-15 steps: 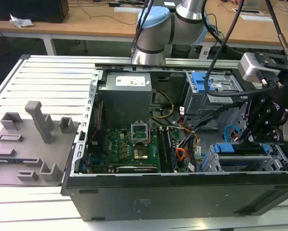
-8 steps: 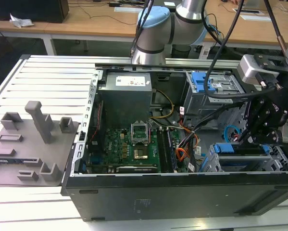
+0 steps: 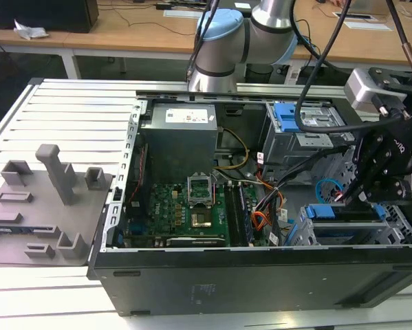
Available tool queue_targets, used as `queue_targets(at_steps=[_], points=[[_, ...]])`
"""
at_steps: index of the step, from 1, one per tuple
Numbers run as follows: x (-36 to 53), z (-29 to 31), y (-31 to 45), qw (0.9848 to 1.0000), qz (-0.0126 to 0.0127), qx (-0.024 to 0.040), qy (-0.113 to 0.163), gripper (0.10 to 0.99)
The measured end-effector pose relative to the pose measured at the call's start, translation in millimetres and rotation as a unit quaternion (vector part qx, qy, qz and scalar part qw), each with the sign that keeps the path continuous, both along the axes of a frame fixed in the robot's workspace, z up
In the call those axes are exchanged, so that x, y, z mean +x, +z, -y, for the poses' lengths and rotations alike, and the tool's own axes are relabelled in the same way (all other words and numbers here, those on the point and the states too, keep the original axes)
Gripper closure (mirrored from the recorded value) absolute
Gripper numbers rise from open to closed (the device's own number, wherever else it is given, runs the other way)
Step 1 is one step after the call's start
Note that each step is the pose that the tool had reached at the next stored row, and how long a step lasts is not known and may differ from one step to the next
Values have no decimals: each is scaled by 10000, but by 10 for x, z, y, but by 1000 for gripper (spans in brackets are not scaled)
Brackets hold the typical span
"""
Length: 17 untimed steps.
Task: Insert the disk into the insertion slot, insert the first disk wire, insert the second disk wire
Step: 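Insert the second disk wire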
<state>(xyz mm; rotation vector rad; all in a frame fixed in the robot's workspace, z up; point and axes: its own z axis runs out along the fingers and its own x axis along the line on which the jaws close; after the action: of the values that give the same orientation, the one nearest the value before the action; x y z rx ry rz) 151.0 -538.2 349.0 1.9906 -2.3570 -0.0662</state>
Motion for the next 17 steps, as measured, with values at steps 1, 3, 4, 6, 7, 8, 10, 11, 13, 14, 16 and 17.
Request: queue_targets(at_steps=[1, 3, 4, 6, 7, 8, 10, 11, 13, 14, 16, 17], points=[[0, -5, 0, 10000, 0, 16, 0, 847], [-1, -13, 1, 10000, 0, 23, 0, 863], [-6, -13, 0, 10000, 0, 24, -1, 925], [-39, -14, 1, 10000, 2, 24, 20, 925], [-42, -14, 0, 9997, 2, 24, 258, 925], [-43, -14, -1, 9989, 1, 24, 473, 925], [-39, -14, -13, 9986, 1, 24, 534, 925], [-28, -12, -24, 9986, -1, 24, 534, 925], [2, -12, -42, 9986, -7, 23, 534, 925], [19, -12, -46, 9986, -9, 25, 533, 925], [25, -12, -49, 9986, -7, 30, 533, 925], [26, -12, -49, 9986, -7, 30, 533, 925]])
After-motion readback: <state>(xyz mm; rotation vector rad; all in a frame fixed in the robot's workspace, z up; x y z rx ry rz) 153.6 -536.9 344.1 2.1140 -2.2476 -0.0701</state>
